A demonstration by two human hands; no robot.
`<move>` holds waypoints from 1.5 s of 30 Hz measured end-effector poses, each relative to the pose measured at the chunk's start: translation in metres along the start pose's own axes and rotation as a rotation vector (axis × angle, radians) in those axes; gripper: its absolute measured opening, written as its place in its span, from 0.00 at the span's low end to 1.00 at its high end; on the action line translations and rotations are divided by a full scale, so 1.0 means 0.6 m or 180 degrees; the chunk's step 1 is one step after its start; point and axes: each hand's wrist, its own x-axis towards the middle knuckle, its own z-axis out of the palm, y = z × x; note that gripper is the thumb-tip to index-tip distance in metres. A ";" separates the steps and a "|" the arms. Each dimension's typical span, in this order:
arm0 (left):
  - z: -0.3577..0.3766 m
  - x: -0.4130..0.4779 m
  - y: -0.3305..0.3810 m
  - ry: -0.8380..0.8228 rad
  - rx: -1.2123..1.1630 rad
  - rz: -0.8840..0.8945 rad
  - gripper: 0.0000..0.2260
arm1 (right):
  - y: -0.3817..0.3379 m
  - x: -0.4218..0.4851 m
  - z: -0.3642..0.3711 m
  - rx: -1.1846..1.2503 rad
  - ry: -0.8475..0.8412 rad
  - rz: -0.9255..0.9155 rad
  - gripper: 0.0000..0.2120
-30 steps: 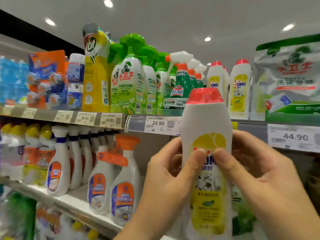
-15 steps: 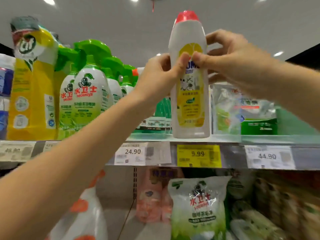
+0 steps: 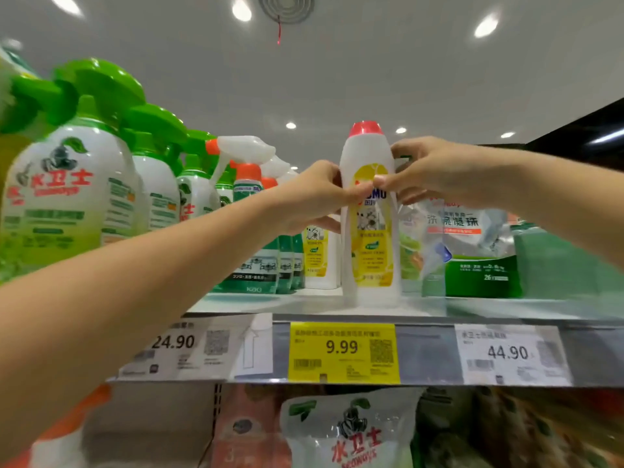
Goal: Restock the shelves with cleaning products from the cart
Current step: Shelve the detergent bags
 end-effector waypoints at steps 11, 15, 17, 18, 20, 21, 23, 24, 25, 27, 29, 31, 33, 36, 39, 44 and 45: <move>0.033 0.065 0.005 -0.0564 0.0962 -0.0785 0.20 | 0.025 0.051 -0.006 -0.1025 0.0056 0.0496 0.18; 0.045 0.091 -0.016 -0.0392 0.1146 -0.0962 0.19 | 0.038 0.079 0.009 -0.1133 0.0092 0.0644 0.20; 0.050 0.102 -0.027 -0.0273 0.1245 -0.0976 0.18 | 0.044 0.091 0.015 -0.1191 0.0146 0.0720 0.20; 0.052 0.107 -0.032 -0.0227 0.1279 -0.0997 0.18 | 0.046 0.096 0.017 -0.1213 0.0186 0.0741 0.20; 0.054 0.111 -0.043 -0.0086 0.1288 -0.1033 0.18 | 0.050 0.103 0.023 -0.1249 0.0270 0.0751 0.21; 0.055 0.111 -0.050 -0.0010 0.1277 -0.1017 0.17 | 0.054 0.104 0.029 -0.1257 0.0345 0.0732 0.21; 0.059 0.113 -0.062 0.0063 0.1301 -0.0908 0.14 | 0.068 0.105 0.042 -0.1248 0.0662 0.0557 0.19; 0.062 0.118 -0.069 0.0097 0.1348 -0.0852 0.12 | 0.078 0.105 0.047 -0.1135 0.0877 0.0452 0.17; 0.064 0.122 -0.077 0.0147 0.1385 -0.0853 0.12 | 0.086 0.104 0.052 -0.0954 0.1054 0.0376 0.15; 0.066 0.121 -0.084 0.0218 0.1426 -0.0905 0.13 | 0.096 0.101 0.055 -0.0664 0.1186 0.0306 0.15; 0.064 0.123 -0.088 0.0257 0.1727 -0.0643 0.17 | 0.098 0.099 0.052 -0.0534 0.1178 0.0286 0.15; 0.060 0.120 -0.092 0.0237 0.1920 -0.0481 0.20 | 0.099 0.100 0.052 -0.0385 0.1181 0.0296 0.13; 0.060 0.117 -0.092 0.0198 0.2106 -0.0393 0.20 | 0.096 0.099 0.048 -0.0228 0.1197 0.0340 0.11; 0.056 0.116 -0.087 0.0135 0.2365 -0.0293 0.19 | 0.082 0.086 0.030 0.0016 0.1144 0.0402 0.11; 0.047 0.118 -0.071 0.0216 0.2202 -0.0385 0.15 | 0.071 0.061 0.013 0.0149 0.1145 0.0312 0.10; 0.031 0.084 0.002 0.0395 0.2144 -0.0135 0.12 | 0.059 -0.005 0.014 0.0446 0.0995 0.0317 0.08; 0.029 0.068 0.022 0.0365 0.1977 -0.0105 0.12 | 0.055 -0.020 0.015 0.0549 0.0991 0.0288 0.08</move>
